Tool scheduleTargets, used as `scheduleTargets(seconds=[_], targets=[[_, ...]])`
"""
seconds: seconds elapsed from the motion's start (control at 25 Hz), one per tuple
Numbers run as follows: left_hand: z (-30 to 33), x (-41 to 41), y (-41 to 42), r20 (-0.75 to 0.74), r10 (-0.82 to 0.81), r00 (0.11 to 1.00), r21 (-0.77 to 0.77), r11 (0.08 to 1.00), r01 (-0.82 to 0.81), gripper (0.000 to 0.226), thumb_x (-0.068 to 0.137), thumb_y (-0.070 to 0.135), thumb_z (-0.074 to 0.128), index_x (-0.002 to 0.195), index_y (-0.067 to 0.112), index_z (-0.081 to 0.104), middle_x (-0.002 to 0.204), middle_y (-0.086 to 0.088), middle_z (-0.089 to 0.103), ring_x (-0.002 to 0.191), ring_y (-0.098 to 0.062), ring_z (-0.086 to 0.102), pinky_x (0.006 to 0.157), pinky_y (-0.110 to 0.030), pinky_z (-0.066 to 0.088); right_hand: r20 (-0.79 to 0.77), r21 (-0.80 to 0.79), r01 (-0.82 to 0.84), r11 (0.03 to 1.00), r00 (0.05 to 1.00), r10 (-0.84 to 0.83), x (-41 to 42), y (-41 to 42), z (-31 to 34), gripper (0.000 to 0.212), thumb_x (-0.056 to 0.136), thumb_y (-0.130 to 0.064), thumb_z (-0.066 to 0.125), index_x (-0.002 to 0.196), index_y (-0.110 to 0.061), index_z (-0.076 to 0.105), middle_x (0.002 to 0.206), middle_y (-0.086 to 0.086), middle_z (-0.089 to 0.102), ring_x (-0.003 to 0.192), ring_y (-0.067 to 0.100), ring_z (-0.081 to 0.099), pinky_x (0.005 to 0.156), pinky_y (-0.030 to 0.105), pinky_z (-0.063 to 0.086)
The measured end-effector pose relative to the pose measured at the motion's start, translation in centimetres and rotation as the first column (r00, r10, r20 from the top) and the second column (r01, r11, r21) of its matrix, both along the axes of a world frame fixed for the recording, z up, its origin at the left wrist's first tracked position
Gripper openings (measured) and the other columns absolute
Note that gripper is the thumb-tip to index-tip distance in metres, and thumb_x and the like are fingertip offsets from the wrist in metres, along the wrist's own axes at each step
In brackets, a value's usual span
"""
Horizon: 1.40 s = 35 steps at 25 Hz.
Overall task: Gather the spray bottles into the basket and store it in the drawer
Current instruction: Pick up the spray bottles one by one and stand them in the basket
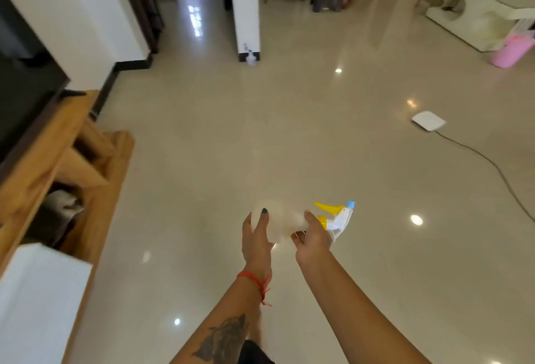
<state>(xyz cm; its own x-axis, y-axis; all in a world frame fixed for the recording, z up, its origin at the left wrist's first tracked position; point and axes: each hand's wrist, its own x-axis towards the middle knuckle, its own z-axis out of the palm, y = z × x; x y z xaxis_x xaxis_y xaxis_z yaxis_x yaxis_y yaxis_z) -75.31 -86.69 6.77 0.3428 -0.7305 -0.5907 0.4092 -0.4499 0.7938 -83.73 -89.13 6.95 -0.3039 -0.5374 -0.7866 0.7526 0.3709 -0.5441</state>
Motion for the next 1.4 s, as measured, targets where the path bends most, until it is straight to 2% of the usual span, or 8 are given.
scheduleTargets(seconds=[0.08,0.28,0.56,0.88,0.96,1.24,1.32,1.4], targets=[[0.7,2.0,3.2,-0.002,0.091,0.996,-0.007,0.996,-0.091,0.048,0.089,0.038,0.056,0.134,0.025,0.045,0.125,-0.002,0.055,0.107,-0.021,0.055,0.084,-0.035,0.052,-0.006,-0.018,-0.085,0.996,0.996,0.084,2.2,2.2,0.9,0.032,0.081,-0.008,0.068,0.106,-0.015,0.049,0.108,0.01,0.059,0.101,0.029,0.061,0.092,0.045,0.051],[1.5,8.1,11.5,-0.004,0.302,0.953,-0.015,0.953,-0.302,0.05,0.089,0.038,0.054,0.136,0.024,0.041,0.125,-0.004,0.052,0.107,-0.024,0.054,0.093,-0.04,0.052,0.001,-0.056,-0.338,0.94,0.941,0.338,9.0,8.4,1.9,0.036,0.082,-0.006,0.067,0.112,-0.013,0.049,0.118,0.014,0.06,0.113,0.032,0.058,0.092,0.045,0.05],[2.9,20.0,25.2,-0.049,0.59,0.806,-0.052,0.805,-0.592,0.049,0.091,0.038,0.052,0.135,0.021,0.041,0.128,-0.007,0.053,0.114,-0.027,0.053,0.092,-0.039,0.05,-0.076,-0.064,-0.681,0.729,0.732,0.677,23.3,19.5,3.7,0.047,0.082,-0.01,0.067,0.124,-0.003,0.049,0.12,0.015,0.058,0.114,0.032,0.057,0.092,0.044,0.05],[3.5,33.7,43.8,-0.081,0.763,0.641,-0.08,0.636,-0.767,0.048,0.091,0.038,0.053,0.134,0.02,0.042,0.126,-0.006,0.055,0.114,-0.025,0.054,0.097,-0.04,0.048,-0.092,-0.078,-0.854,0.515,0.52,0.849,39.4,36.7,4.8,0.046,0.083,-0.009,0.066,0.125,-0.005,0.046,0.125,0.017,0.056,0.109,0.03,0.058,0.087,0.041,0.051],[3.6,36.2,47.9,-0.088,0.792,0.604,-0.071,0.6,-0.797,0.046,0.091,0.038,0.053,0.132,0.02,0.043,0.124,-0.004,0.056,0.112,-0.023,0.054,0.097,-0.04,0.047,-0.091,-0.082,-0.893,0.442,0.448,0.889,42.4,40.3,4.9,0.046,0.083,-0.009,0.065,0.125,-0.005,0.047,0.12,0.016,0.057,0.11,0.03,0.059,0.084,0.039,0.051],[2.7,43.7,58.6,-0.13,0.895,0.427,-0.019,0.428,-0.903,0.033,0.093,0.028,0.051,0.124,0.021,0.042,0.121,-0.004,0.054,0.11,-0.023,0.053,0.093,-0.04,0.046,-0.164,-0.091,-0.987,0.135,0.149,0.975,52.5,49.1,3.5,0.044,0.079,-0.019,0.073,0.117,-0.014,0.051,0.092,0.004,0.06,0.076,0.019,0.058,0.065,0.034,0.053],[1.9,45.7,60.8,-0.143,0.911,0.386,0.004,0.391,-0.921,0.035,0.093,0.023,0.051,0.126,0.018,0.042,0.124,-0.006,0.053,0.111,-0.024,0.052,0.091,-0.039,0.045,-0.201,-0.065,-0.998,0.026,0.038,0.979,55.3,50.8,2.7,0.044,0.077,-0.022,0.075,0.113,-0.016,0.051,0.087,0.004,0.059,0.078,0.022,0.059,0.061,0.033,0.052],[1.0,48.1,62.9,-0.152,0.927,0.344,0.039,0.354,-0.935,0.041,0.092,0.017,0.053,0.13,0.016,0.04,0.125,-0.009,0.053,0.112,-0.027,0.053,0.092,-0.04,0.044,-0.205,-0.051,-0.996,-0.074,-0.062,0.977,58.5,52.2,1.6,0.043,0.078,-0.02,0.074,0.114,-0.015,0.051,0.097,0.007,0.062,0.088,0.026,0.06,0.068,0.036,0.052]])
